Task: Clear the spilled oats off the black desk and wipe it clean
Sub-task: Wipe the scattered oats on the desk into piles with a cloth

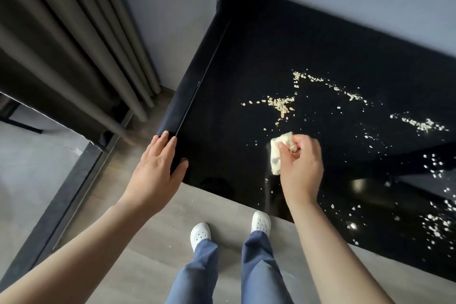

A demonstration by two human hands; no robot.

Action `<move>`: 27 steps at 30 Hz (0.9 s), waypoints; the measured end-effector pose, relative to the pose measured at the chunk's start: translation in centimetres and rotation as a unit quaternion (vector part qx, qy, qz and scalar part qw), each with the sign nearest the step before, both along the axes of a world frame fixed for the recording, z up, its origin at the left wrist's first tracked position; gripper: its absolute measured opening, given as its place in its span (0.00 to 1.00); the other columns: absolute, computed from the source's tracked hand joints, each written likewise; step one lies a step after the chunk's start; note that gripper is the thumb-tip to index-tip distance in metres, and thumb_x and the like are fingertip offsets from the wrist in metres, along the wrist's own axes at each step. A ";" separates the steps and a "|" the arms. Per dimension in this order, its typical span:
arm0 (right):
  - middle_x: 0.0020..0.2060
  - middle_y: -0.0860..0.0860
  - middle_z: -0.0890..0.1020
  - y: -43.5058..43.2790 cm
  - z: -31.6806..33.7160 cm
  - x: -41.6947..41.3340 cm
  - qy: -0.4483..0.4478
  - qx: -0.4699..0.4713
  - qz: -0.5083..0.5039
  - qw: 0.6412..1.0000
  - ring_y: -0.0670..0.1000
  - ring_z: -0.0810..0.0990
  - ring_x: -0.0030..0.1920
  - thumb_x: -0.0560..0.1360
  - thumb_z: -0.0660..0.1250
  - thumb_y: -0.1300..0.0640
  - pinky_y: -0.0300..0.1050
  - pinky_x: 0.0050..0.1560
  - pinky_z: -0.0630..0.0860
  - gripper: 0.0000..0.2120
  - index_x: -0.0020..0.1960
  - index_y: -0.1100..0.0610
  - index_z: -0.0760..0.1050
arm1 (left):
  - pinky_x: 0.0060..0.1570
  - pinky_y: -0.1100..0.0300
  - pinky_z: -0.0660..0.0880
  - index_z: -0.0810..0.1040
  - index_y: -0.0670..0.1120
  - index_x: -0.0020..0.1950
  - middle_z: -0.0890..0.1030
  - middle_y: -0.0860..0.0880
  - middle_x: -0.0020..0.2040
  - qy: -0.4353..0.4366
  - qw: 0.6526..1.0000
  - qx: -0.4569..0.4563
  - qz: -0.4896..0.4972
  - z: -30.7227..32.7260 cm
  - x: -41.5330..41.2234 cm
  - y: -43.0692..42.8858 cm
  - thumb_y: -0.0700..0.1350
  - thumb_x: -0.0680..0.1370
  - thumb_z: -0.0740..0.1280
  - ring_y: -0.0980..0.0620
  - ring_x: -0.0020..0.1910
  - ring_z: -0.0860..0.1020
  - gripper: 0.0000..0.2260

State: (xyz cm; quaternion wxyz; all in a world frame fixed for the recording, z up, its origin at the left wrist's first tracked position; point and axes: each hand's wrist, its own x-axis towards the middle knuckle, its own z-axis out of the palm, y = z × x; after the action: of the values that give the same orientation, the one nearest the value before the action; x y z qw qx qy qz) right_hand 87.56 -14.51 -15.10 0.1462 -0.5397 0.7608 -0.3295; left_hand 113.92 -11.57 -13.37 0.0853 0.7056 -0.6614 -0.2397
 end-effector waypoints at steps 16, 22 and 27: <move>0.43 0.49 0.74 9.1 -2.0 3.0 -0.005 -0.043 0.083 0.996 0.44 0.71 0.39 0.74 0.66 0.51 0.30 0.39 0.65 0.08 0.48 0.55 0.73 | 0.70 0.63 0.52 0.64 0.44 0.75 0.61 0.47 0.76 -0.010 0.992 0.023 -0.124 1.0 -3.1 2.9 0.49 0.80 0.62 0.48 0.76 0.57 0.25; 0.46 0.52 0.76 6.8 -0.7 -1.6 0.004 -0.008 -0.047 0.999 0.50 0.76 0.39 0.73 0.71 0.57 0.36 0.36 0.68 0.08 0.48 0.58 0.75 | 0.72 0.56 0.57 0.66 0.42 0.74 0.65 0.46 0.75 -0.021 0.991 0.020 -0.128 0.7 -3.0 2.8 0.48 0.79 0.64 0.46 0.75 0.59 0.25; 0.46 0.51 0.75 5.7 1.2 2.4 -0.013 -0.063 0.020 0.998 0.45 0.71 0.40 0.72 0.72 0.60 0.29 0.39 0.65 0.07 0.48 0.59 0.75 | 0.70 0.58 0.58 0.69 0.40 0.71 0.69 0.45 0.72 -0.019 0.993 -0.001 -0.119 0.0 -2.8 3.0 0.48 0.78 0.65 0.45 0.73 0.63 0.23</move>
State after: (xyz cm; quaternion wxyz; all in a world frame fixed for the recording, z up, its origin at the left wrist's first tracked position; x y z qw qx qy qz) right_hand 89.92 -8.77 -13.92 0.1282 -0.5590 0.7252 -0.3810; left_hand 111.09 -8.59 -13.36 0.0442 0.6261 -0.7423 -0.2346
